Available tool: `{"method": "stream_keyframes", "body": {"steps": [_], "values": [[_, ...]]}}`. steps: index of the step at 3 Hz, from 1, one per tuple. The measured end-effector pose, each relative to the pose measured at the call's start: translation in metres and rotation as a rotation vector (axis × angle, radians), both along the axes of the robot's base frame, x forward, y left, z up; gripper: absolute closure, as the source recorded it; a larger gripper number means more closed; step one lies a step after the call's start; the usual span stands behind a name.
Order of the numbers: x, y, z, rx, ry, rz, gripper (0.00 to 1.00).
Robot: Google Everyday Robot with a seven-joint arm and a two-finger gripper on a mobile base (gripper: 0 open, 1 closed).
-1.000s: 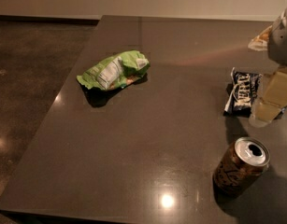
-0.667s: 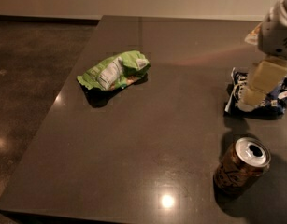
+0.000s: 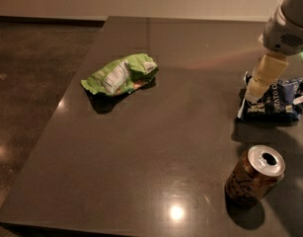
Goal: Move blue chip bag near green rice chip bag
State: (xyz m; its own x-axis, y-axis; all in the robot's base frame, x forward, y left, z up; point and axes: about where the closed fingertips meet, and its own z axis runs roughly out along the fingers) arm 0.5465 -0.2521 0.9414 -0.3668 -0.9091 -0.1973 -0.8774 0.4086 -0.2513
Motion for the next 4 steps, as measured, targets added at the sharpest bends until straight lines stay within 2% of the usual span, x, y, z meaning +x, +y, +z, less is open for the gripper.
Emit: {"method": "stream_keyframes", "body": {"steps": [1, 2, 4], "values": [[0.013, -0.020, -0.014, -0.041, 0.025, -0.035, 0.00], [0.017, -0.042, -0.031, -0.098, 0.071, -0.054, 0.00], [0.014, -0.066, -0.053, -0.169, 0.157, -0.056, 0.00]]}}
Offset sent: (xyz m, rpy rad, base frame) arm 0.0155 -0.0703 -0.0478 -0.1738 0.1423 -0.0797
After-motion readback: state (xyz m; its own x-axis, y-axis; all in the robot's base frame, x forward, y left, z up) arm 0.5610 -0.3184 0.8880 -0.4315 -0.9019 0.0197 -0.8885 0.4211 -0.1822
